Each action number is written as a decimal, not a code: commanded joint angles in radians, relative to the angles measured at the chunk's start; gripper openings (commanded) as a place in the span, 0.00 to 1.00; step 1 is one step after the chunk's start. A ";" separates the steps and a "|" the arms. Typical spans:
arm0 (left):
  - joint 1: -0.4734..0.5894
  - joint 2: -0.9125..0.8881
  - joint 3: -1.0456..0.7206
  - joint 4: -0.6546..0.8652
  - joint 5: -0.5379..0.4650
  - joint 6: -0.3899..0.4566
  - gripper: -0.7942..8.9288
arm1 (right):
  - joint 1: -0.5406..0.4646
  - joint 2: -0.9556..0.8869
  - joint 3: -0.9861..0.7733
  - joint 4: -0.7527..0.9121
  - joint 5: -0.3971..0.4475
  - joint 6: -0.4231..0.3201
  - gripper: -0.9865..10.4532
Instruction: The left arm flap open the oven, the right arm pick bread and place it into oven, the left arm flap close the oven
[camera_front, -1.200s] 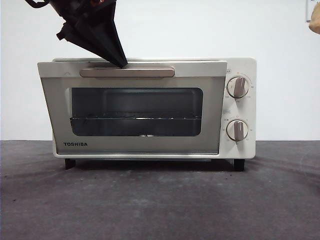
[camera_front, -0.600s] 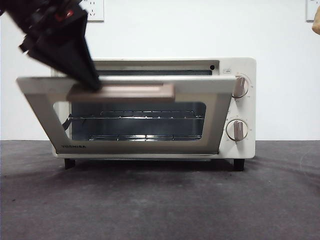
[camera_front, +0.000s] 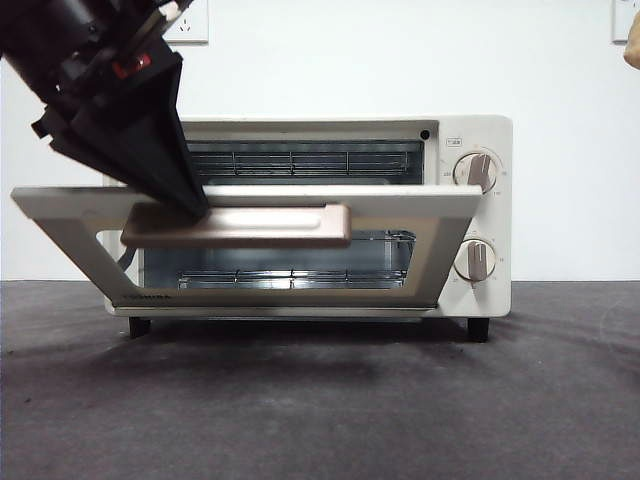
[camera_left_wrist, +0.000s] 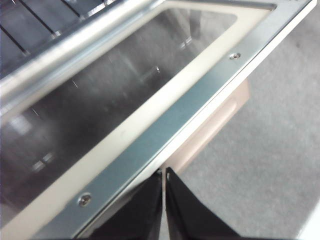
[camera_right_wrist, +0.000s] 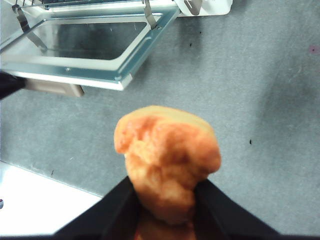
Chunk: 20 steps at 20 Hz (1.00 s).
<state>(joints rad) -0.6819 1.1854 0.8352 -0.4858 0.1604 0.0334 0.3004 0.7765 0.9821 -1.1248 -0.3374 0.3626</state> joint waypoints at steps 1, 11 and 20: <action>-0.024 0.016 -0.026 0.042 -0.013 -0.036 0.10 | 0.004 0.005 0.017 0.010 0.006 -0.016 0.20; -0.090 0.016 -0.117 0.100 -0.051 -0.085 0.10 | 0.004 0.005 0.017 0.010 0.005 -0.023 0.20; -0.110 -0.251 -0.086 0.001 -0.045 -0.178 0.10 | 0.045 0.064 0.016 0.148 -0.142 -0.026 0.20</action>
<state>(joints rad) -0.7830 0.9344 0.7284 -0.4915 0.1108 -0.1272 0.3420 0.8318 0.9821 -0.9833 -0.4725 0.3237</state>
